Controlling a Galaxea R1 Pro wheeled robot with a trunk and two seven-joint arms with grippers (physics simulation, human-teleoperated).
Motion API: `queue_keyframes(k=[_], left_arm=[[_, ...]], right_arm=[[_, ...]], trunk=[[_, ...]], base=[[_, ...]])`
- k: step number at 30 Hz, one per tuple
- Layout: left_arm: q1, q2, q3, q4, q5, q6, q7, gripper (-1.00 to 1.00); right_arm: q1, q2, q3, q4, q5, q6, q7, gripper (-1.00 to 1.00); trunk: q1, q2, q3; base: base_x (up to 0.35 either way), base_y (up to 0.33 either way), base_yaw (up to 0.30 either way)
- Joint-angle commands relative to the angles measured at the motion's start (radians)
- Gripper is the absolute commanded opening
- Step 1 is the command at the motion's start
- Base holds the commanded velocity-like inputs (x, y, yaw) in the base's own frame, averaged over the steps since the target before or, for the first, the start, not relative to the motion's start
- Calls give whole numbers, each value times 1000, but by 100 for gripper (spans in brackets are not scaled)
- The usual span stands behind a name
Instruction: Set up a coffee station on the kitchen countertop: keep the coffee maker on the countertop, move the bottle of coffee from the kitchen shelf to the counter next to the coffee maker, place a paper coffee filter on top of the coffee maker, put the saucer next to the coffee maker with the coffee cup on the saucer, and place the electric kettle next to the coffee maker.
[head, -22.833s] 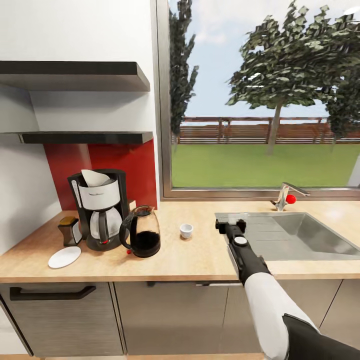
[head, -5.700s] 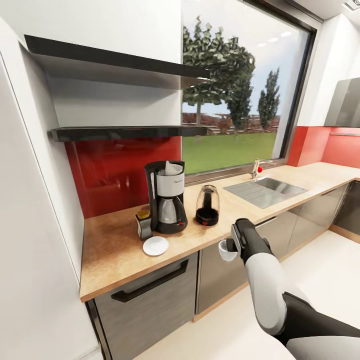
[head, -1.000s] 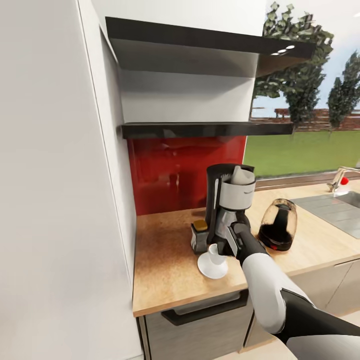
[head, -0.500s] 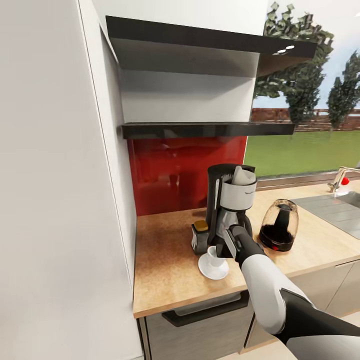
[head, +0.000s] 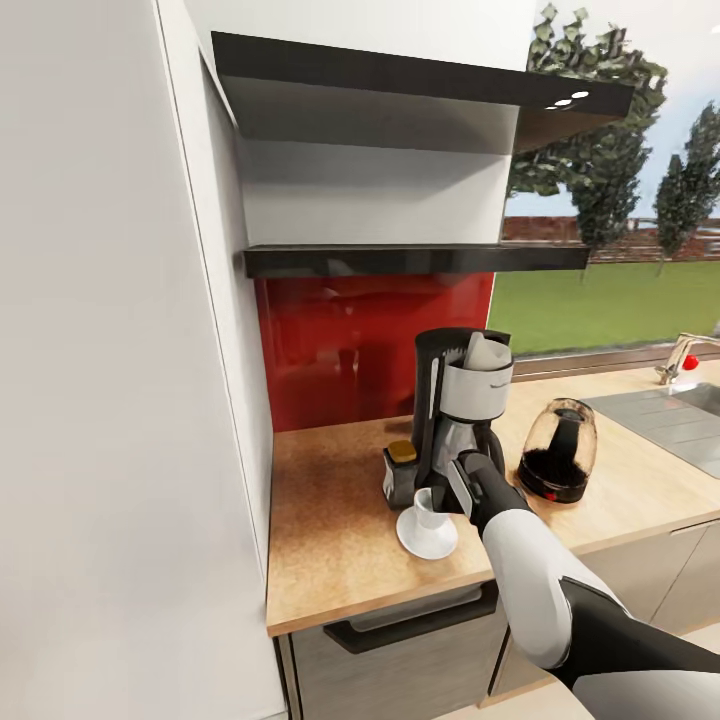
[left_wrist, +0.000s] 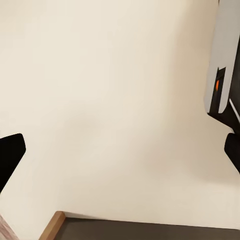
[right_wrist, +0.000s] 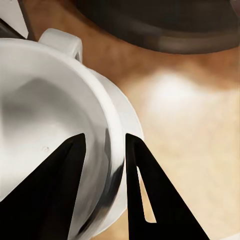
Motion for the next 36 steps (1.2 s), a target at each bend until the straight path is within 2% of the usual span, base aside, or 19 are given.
queue_keyframes(k=[1,11,12,32,34,36], left_arm=[[-1,0,8,2,-11,-5,3,100],[-1,3,10,2,-10,-5,3,100],[-1,3,10,2,-10,-5,3,100],[-1,3,11,2,-10,-5,3,100],[-1,3,10,2,-10,-5,3,100],[-1,3,11,2,-10,-5,3,100]], right_arm=[[-1,1,-6,-1,-3,2,-4,-100],[-1,1,-6,4,-5,1,-4,-100],[-1,1,-6,4,-5,1,-4,100],[-1,1,-7,-6,-7,3,-5,100],[-1,1,-8,-27,-8,3,-5,100],[-1,1,-7,-94,-9,4,-5,100]], trunk=[[0,-2,-2],[0,-2,-2],[0,-2,-2],[0,-2,-2],[0,-2,-2],[0,-2,-2]], base=[[0,0,0],[0,0,0],[0,0,0],[0,0,0],[0,0,0],[0,0,0]])
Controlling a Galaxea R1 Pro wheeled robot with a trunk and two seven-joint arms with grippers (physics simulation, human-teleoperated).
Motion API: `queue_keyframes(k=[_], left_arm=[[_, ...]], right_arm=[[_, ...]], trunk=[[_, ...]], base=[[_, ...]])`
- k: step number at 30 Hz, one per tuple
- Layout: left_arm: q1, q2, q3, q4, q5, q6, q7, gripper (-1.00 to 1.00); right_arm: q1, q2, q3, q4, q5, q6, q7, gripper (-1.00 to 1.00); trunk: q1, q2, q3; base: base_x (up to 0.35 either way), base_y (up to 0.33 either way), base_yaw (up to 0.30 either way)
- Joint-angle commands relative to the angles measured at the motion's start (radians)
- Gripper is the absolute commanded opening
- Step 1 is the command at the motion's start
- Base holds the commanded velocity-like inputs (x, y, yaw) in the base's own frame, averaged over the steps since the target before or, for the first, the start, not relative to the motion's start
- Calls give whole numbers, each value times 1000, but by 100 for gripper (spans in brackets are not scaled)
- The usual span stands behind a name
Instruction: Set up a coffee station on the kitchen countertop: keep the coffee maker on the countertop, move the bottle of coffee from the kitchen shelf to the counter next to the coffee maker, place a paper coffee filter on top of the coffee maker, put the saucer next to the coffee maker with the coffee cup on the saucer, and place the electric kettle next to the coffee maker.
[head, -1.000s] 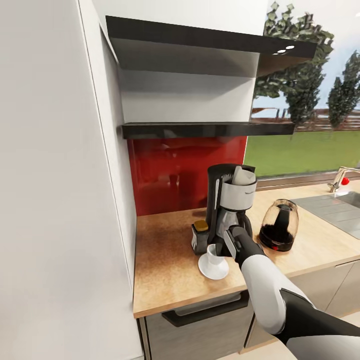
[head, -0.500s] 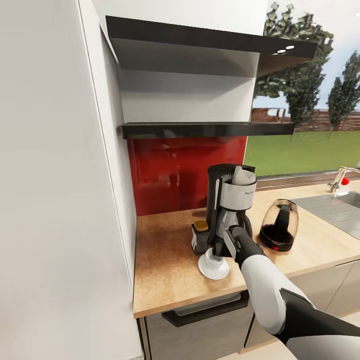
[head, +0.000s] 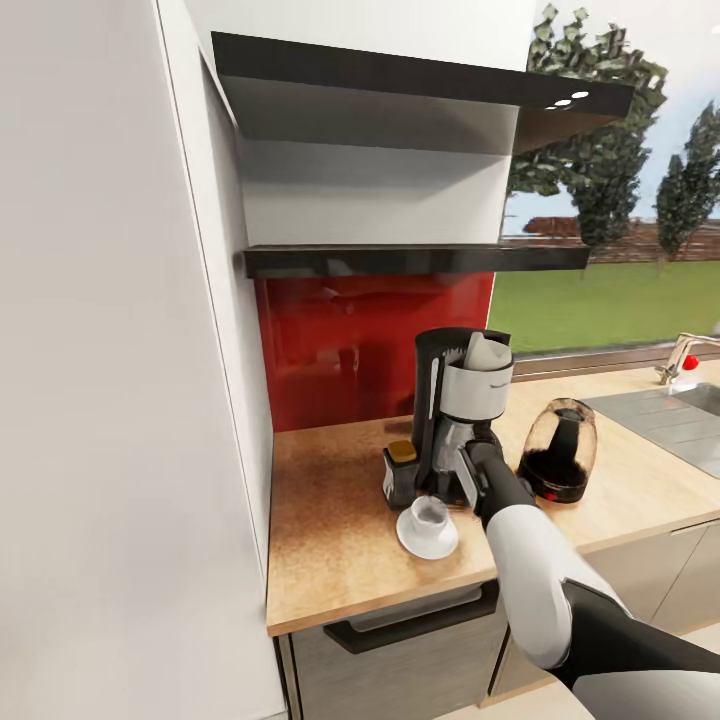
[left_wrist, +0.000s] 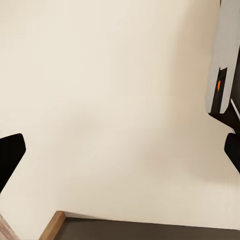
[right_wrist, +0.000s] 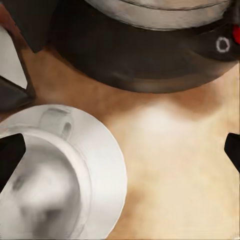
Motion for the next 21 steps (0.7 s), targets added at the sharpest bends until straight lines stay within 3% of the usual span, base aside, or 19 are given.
queue_keyframes(k=[1,10,13,21], left_arm=[[-1,0,8,2,-11,-5,3,100],[-1,-1,4,2,-12,-6,3,100],[-1,-1,4,2,-12,-6,3,100],[-1,-1,4,2,-11,-6,3,100]], right_arm=[[-1,1,-6,-30,-6,2,-6,100],[-1,1,-5,-89,-6,2,-5,100],[-1,1,-5,-90,-6,3,-5,100],[-1,1,-6,-85,-6,3,-4,100]], trunk=[[0,-1,-2],[0,-1,-2],[0,-1,-1],[0,-1,0]], base=[[0,0,0],[0,0,-19],[-17,-5,-180],[-256,-129,-257]])
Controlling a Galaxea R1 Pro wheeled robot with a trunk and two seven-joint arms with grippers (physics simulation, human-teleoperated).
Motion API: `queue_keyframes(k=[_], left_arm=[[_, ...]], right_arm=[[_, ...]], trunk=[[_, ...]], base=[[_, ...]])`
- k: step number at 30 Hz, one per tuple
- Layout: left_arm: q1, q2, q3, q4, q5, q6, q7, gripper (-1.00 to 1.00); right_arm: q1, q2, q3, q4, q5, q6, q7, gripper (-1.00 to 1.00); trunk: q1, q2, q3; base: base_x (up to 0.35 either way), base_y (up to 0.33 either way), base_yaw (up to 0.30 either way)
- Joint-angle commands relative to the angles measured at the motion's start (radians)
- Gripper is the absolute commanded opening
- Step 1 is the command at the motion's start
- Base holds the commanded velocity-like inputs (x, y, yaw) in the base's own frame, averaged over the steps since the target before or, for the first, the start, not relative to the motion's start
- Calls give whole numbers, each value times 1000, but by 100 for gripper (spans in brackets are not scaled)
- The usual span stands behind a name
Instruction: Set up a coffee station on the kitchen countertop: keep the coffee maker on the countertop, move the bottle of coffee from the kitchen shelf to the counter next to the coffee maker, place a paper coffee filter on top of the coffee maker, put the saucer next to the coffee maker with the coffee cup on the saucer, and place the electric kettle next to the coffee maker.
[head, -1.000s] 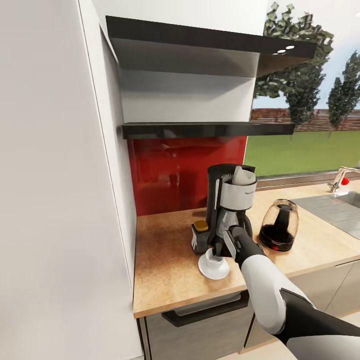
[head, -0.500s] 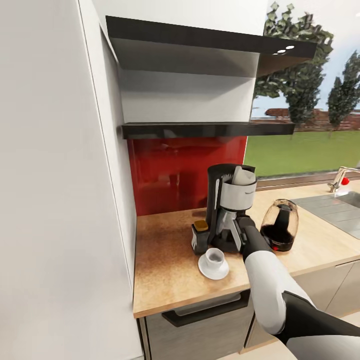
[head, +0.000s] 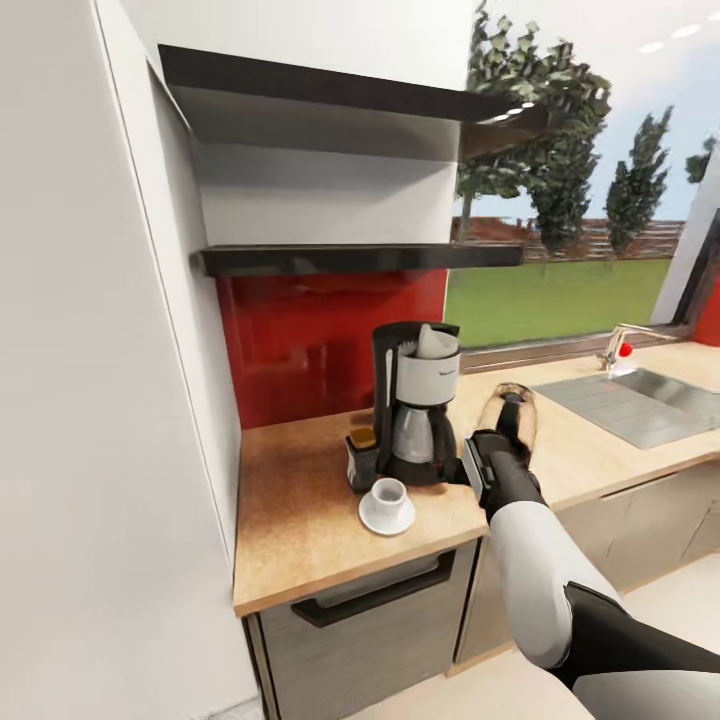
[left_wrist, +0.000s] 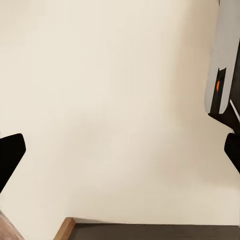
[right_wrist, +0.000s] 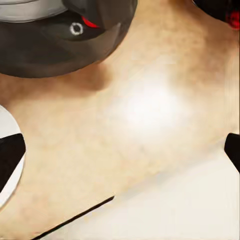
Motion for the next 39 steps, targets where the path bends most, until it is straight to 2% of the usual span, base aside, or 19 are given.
queue_keyframes(k=[1,10,15,17,20,21,23,24,27,28,29,30,34,38,39], left_arm=[[0,0,8,2,-10,-5,3,100],[0,-1,9,2,-9,-6,3,100],[-1,-5,13,-1,-7,-7,3,100],[-2,-6,13,-7,-6,-7,3,100],[-2,-7,14,-36,-7,-6,3,100],[-2,-7,14,-39,-7,-6,3,100],[-2,-8,14,-47,-8,-6,3,100],[-2,-9,14,-48,-8,-6,3,100],[-2,-10,14,-52,-7,-6,3,100],[-2,-10,14,-53,-7,-6,3,100],[-2,-11,14,-54,-7,-6,3,100],[-2,-12,15,-61,-7,-6,3,100],[-2,-13,16,-79,-6,-6,3,100],[-2,-22,15,-83,-6,-7,3,100],[-2,-34,14,-101,-8,-7,3,100]], right_arm=[[-1,1,-4,0,-5,1,-7,100],[-1,1,-4,10,0,1,-7,100],[3,1,-5,115,3,-22,-9,100],[19,-2,-5,176,3,-126,-8,100],[52,-48,-4,271,3,-324,-8,100],[56,-56,-4,288,3,-355,-8,100],[73,-83,-4,362,3,-468,-8,100],[77,-89,-4,380,2,-496,-8,100],[130,-113,-4,473,3,-702,-9,100],[142,-115,-4,483,3,-738,-9,100],[168,-119,-4,499,4,-806,-9,100],[242,-125,-4,518,4,-946,-10,100],[372,-133,-4,526,4,-1090,-10,100],[479,-134,-3,530,5,-1175,-8,100],[549,-135,-3,532,5,-1211,-6,100]], trunk=[[0,-2,-2],[0,-2,-2],[0,-2,-2],[0,-2,-2],[0,-2,-2],[0,-2,-2],[0,-2,-2],[0,-2,-2],[0,-2,-2],[0,-2,-2],[0,-2,-2],[0,-2,-2],[0,-2,-2],[0,-2,-2],[0,-2,-2]], base=[[-300,-115,-263],[-319,-47,-263],[-335,-2,-230],[-216,0,-71],[-83,0,-24],[-40,0,-12],[-21,0,-6],[-13,0,-4],[-6,0,-2],[-3,0,-1],[-2,0,-1],[0,0,0],[0,0,0],[0,0,0],[0,0,0]])
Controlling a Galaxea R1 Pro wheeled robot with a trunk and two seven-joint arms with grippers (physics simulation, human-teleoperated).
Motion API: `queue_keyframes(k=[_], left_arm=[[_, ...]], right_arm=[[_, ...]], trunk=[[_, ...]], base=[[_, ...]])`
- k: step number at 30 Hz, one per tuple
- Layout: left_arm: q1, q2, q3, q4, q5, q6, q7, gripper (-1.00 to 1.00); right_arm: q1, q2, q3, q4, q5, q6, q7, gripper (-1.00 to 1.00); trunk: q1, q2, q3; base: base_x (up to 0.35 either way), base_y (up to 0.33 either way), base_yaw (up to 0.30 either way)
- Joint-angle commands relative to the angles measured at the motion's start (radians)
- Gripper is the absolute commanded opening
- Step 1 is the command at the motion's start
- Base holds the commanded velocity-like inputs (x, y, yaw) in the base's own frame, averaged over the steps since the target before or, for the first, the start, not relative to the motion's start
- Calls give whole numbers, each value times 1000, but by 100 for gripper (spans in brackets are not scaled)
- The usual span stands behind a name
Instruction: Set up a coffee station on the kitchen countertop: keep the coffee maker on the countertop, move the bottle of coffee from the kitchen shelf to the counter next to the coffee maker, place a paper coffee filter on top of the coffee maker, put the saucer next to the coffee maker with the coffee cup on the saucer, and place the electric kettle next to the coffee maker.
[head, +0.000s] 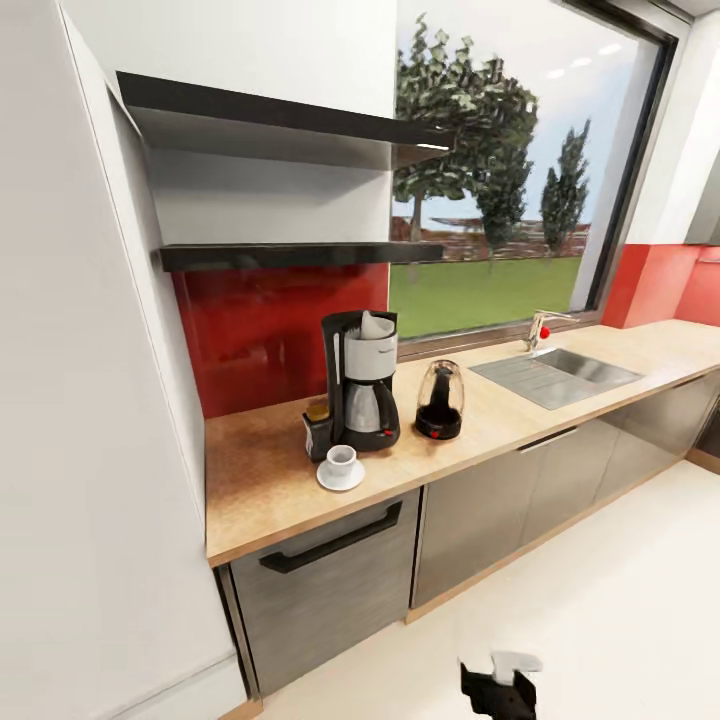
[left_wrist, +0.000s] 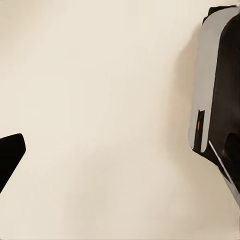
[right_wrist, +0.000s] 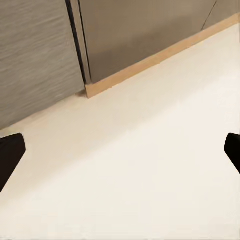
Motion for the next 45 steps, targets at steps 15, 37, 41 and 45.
queue_keyframes(k=[15,37,41,45], left_arm=[[0,-22,9,-73,-11,-1,2,100],[1,-20,3,-43,-13,74,-2,100],[1,-20,2,-39,-13,94,0,100],[1,-20,2,-38,-13,98,0,100]], right_arm=[[244,4,-7,65,4,137,-5,100],[368,19,-8,66,2,459,4,100],[368,21,-7,66,4,472,4,100],[369,22,-7,66,6,475,3,100]], trunk=[[0,-1,-1],[0,-1,-1],[0,-1,-1],[0,-1,-1]], base=[[0,0,0],[6,0,0],[18,0,0],[4,0,0]])
